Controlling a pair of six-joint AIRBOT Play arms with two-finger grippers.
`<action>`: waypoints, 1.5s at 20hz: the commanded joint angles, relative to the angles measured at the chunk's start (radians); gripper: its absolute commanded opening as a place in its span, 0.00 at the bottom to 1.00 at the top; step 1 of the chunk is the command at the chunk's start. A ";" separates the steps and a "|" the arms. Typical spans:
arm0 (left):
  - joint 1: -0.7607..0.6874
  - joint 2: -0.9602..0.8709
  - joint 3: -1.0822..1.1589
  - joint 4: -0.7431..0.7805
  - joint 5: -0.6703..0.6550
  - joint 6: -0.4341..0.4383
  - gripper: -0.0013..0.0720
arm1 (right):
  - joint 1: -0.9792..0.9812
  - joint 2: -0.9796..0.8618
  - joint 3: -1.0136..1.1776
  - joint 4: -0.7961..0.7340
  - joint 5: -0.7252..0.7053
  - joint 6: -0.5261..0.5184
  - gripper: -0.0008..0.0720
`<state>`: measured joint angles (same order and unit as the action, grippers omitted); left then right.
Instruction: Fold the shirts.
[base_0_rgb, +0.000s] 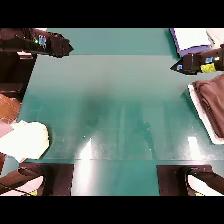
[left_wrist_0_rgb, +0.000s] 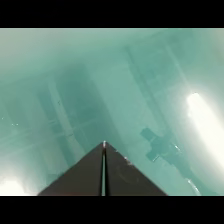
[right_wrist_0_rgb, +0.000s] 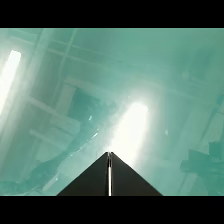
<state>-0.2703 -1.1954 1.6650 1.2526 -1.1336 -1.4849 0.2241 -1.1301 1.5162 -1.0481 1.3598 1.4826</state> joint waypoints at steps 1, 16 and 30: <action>0.000 0.001 0.000 0.000 0.000 0.000 0.05 | 0.001 0.000 0.001 0.000 0.002 0.000 0.04; 0.000 0.000 0.000 -0.002 0.080 -0.005 0.05 | 0.001 0.000 0.001 0.001 0.012 0.000 0.04; 0.367 0.346 -0.545 0.418 -0.400 0.000 0.15 | 0.001 0.000 0.001 0.000 0.010 0.000 0.04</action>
<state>-0.0006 -0.9382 1.3342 1.5909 -1.4780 -1.4796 0.2249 -1.1301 1.5162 -1.0473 1.3720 1.4826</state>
